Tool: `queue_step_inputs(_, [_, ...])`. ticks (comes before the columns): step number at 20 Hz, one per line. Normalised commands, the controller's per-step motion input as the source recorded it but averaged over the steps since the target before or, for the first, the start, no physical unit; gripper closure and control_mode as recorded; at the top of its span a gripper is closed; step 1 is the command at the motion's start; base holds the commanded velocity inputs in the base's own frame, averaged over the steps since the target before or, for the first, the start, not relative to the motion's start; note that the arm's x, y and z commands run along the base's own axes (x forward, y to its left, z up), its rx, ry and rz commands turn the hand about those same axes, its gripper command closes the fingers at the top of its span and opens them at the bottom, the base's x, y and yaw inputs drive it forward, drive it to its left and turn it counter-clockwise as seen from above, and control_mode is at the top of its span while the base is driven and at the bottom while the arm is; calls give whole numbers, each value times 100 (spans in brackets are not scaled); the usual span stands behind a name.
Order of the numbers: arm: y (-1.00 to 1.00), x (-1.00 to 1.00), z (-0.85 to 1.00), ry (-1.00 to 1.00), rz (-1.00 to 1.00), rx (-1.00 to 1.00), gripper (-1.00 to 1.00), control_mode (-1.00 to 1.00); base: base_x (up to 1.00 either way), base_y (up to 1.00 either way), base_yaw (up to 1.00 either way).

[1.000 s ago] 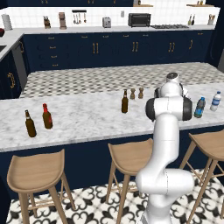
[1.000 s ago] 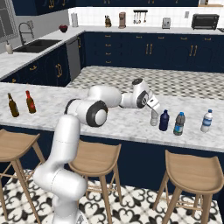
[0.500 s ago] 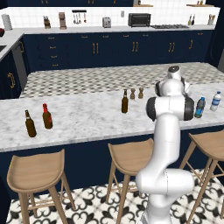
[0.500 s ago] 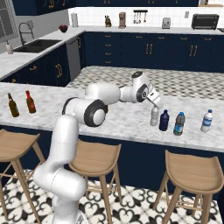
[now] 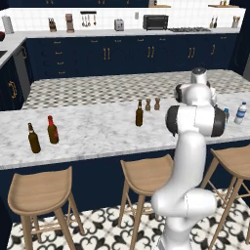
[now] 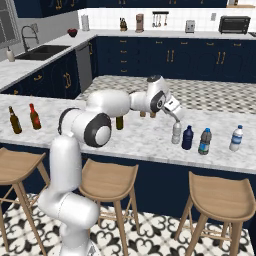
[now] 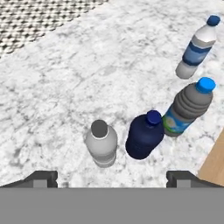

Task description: Move the plastic bottles in the middle to the plastics group, and the glass bottles in the middle to the glass group.

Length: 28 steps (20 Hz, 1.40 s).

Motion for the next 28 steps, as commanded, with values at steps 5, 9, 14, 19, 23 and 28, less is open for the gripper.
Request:
queue_step_inputs(5, [47, -32, 35, 0, 22, -2, -100, -100, 0, 0, 0])
queue_step_inputs(9, [46, -27, 53, 3, 27, -3, -100, -100, 0, 0, 0])
queue_step_inputs(14, [68, -33, 15, 0, 19, 0, -100, -100, 0, 0, 0])
queue_step_inputs(19, [74, -67, 0, -3, 15, 0, -100, -100, 0, 0, 0])
queue_step_inputs(23, [89, -29, 0, 0, 15, 0, -100, -100, 0, 0, 0])
queue_step_inputs(28, [77, -1, 14, 1, 14, 0, -100, -100, 0, 0, 0])
